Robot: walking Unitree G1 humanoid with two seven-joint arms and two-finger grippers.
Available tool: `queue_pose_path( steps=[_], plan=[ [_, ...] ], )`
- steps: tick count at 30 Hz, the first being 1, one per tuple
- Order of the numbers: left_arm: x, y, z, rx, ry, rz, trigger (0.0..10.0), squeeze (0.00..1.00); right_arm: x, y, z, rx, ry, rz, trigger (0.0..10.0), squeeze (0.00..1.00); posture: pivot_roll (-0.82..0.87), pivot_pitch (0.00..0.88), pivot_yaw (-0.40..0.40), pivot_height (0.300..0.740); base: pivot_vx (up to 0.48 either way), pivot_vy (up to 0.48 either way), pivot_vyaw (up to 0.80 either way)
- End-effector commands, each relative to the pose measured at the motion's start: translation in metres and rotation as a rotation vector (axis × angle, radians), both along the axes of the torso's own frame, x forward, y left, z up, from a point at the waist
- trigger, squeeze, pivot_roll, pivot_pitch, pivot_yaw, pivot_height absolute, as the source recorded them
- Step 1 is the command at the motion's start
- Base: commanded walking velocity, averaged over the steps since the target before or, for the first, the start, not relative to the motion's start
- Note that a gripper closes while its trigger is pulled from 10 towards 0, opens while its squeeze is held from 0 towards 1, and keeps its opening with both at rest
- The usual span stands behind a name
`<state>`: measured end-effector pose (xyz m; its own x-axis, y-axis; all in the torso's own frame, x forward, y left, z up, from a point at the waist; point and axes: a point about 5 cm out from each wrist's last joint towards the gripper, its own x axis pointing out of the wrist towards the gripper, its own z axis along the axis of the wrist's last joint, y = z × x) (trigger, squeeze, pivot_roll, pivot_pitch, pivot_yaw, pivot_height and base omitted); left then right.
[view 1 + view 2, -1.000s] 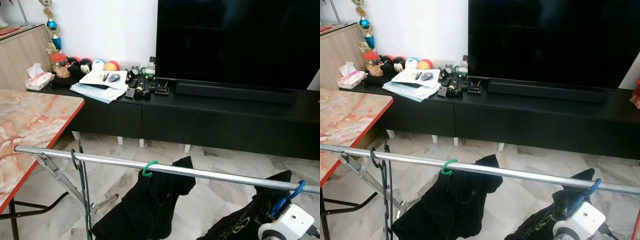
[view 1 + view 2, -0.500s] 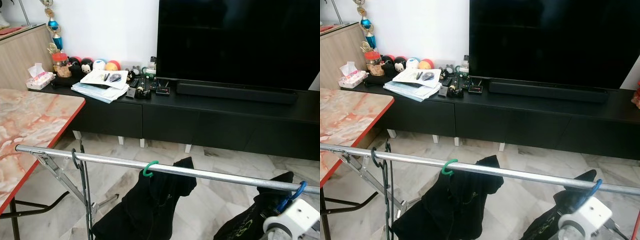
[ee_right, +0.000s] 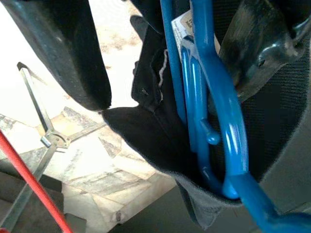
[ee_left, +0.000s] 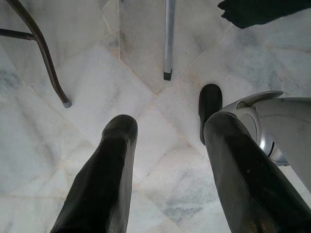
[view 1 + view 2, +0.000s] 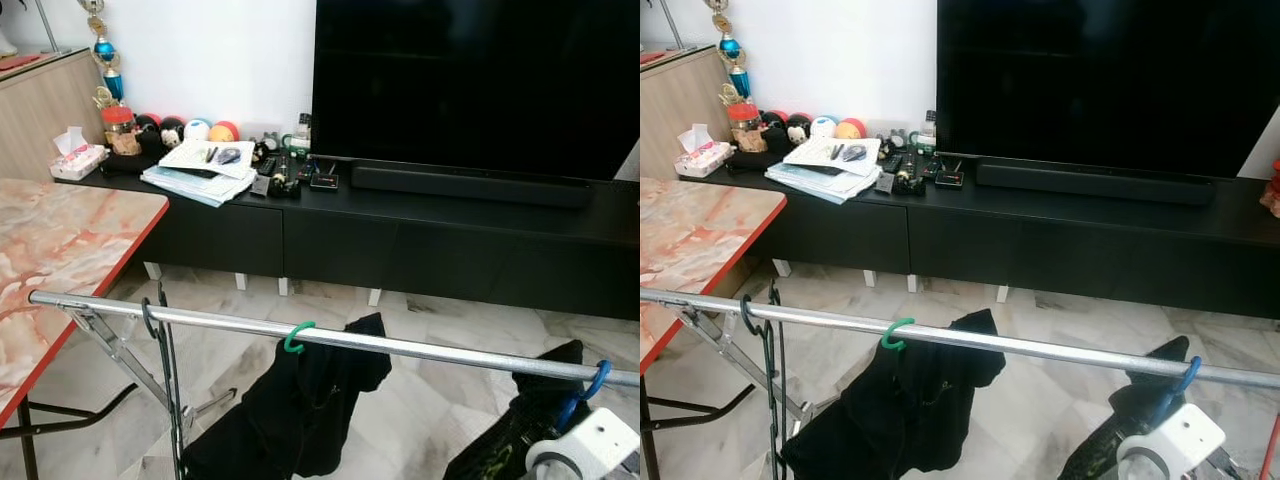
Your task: Hang hanger
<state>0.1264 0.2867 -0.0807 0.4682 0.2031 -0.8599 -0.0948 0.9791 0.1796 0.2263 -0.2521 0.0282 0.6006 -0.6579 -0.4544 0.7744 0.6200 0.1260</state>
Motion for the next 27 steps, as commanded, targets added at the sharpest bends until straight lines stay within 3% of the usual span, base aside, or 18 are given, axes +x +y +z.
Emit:
queue_pose_path(
  steps=[1,14,15,16,17,27],
  plan=[
    [-0.002,0.002,0.0,0.009,0.017,-0.007,10.0,0.0,0.003,-0.002,-0.002,0.015,0.016,-0.006,10.0,0.0,0.11,0.0,-0.028,0.74,0.0,0.0,0.0],
    [-0.002,0.001,-0.001,0.007,0.023,-0.012,10.0,0.0,0.015,-0.001,-0.006,0.069,0.06,0.056,10.0,0.0,0.11,0.0,-0.031,0.74,0.0,0.0,0.0],
    [-0.002,0.001,-0.001,0.007,0.023,-0.011,10.0,0.0,0.017,0.001,-0.006,0.073,0.056,0.066,3.3,0.0,0.11,0.0,-0.031,0.74,0.0,0.0,0.0],
    [-0.002,0.001,-0.001,0.007,0.023,-0.01,10.0,0.0,0.017,0.002,-0.006,0.077,0.053,0.071,3.3,0.0,0.11,0.0,-0.031,0.74,0.0,0.0,0.0],
    [-0.002,0.001,-0.001,0.008,0.023,-0.01,10.0,0.0,0.018,0.003,-0.005,0.079,0.048,0.075,0.0,0.0,0.11,0.0,-0.032,0.74,0.0,0.0,0.0],
    [-0.003,0.002,-0.001,0.015,0.023,-0.011,10.0,0.0,0.023,0.004,-0.001,0.062,0.026,0.092,0.0,0.0,0.12,0.0,-0.032,0.74,0.0,0.0,0.0]
  ],
)
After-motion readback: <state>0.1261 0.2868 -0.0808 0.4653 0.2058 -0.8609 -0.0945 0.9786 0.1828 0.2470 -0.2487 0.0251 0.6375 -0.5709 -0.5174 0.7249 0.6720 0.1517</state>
